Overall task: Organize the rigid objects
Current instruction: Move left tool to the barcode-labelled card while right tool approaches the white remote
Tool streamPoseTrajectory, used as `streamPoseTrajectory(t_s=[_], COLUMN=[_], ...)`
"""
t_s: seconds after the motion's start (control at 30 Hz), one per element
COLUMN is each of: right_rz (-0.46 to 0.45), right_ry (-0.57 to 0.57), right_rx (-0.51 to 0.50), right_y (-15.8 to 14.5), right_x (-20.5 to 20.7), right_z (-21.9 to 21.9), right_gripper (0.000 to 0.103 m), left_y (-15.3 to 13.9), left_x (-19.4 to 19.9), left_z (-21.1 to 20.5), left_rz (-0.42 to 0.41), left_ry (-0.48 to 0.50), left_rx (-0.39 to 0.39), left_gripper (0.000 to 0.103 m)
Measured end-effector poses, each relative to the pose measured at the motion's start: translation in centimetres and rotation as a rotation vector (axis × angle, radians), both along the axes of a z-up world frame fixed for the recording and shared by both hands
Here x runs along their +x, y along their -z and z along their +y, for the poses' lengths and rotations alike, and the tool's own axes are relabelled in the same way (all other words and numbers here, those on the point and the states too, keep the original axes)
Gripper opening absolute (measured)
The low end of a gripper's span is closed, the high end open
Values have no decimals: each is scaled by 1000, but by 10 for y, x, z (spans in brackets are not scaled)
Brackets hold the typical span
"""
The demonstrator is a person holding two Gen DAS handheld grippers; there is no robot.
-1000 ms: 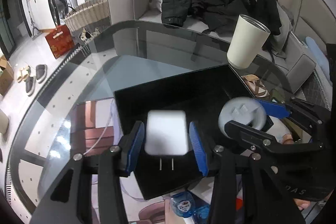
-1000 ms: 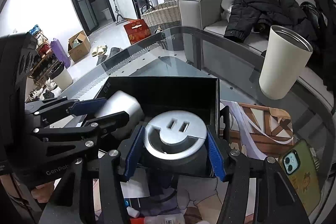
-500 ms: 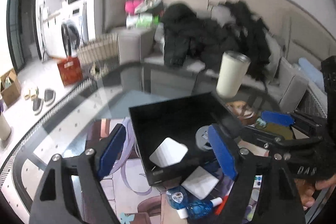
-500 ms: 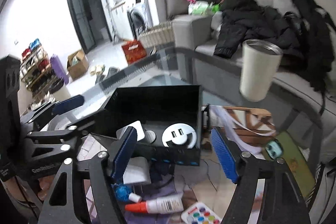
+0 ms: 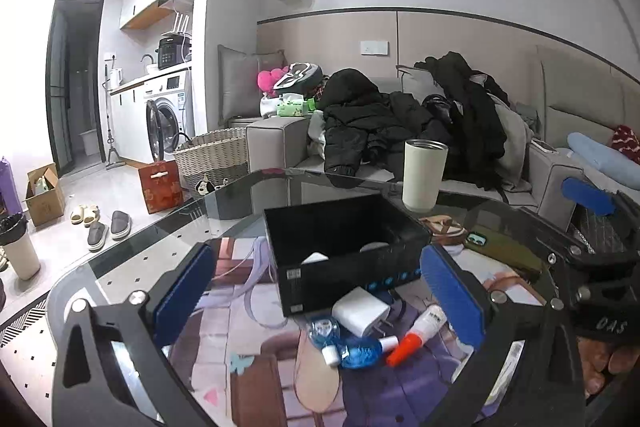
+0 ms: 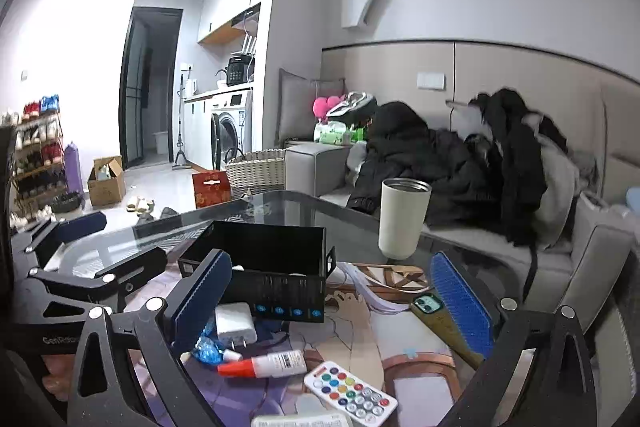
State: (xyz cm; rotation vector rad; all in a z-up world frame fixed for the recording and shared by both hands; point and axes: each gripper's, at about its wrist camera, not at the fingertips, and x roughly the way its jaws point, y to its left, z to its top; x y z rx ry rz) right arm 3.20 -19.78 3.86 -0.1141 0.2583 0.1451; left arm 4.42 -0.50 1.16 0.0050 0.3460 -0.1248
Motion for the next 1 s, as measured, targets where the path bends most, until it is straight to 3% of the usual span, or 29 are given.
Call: streamPoseTrajectory(t_s=[0.17,0.47,0.67,0.83,1.0], right_rz=[63,306,452,582,632], right_ry=[-24,8,109,125,120], right_rx=[-9,-29,-60,-54,-59], right_y=[15,48,75,101,112], right_x=[-8,12,31,36,35], right_z=[-1,-25,-57,-83,-92], right_gripper=[102,102,102,102,102], left_y=[9,34,50,59,74], left_x=[-9,3,5,2,3], left_z=[-5,-26,-63,-95,-117], left_rz=[31,226,311,359,445], left_ry=[20,118,246,352,450], left_rx=[17,41,129,195,225], left_gripper=[103,103,103,103,103])
